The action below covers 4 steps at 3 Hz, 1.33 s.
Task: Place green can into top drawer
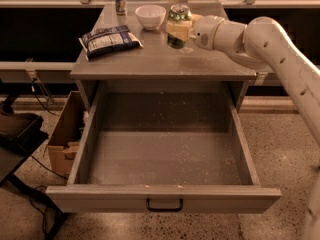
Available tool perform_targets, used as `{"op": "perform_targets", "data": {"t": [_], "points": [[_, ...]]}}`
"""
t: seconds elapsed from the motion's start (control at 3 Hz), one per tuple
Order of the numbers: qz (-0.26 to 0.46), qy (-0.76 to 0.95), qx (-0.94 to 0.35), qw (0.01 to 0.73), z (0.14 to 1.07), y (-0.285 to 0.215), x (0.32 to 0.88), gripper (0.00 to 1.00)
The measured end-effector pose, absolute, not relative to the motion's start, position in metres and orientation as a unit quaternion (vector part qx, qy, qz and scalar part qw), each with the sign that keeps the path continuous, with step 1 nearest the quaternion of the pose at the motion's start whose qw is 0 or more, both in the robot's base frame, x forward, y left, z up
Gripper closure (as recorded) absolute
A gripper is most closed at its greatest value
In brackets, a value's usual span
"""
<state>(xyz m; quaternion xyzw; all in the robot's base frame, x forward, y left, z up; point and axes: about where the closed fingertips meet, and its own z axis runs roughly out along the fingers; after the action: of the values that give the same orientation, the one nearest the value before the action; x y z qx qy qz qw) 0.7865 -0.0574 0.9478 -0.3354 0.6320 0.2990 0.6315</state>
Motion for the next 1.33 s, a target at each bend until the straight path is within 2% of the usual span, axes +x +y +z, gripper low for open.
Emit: {"op": "perform_targets", "data": {"t": [0.33,0.67,1.0,1.33], "points": [[0.309,0.629,-0.335,0.630,0.968,-0.044,0.732,1.00],[0.340,0.641,-0.350,0.592,0.934,-0.020,0.679,1.00],[0.385,0.657,-0.345,0.548,0.856,0.004,0.634,1.00],[0.399,0.662,-0.337,0.537,0.802,0.017,0.616,1.00]]}}
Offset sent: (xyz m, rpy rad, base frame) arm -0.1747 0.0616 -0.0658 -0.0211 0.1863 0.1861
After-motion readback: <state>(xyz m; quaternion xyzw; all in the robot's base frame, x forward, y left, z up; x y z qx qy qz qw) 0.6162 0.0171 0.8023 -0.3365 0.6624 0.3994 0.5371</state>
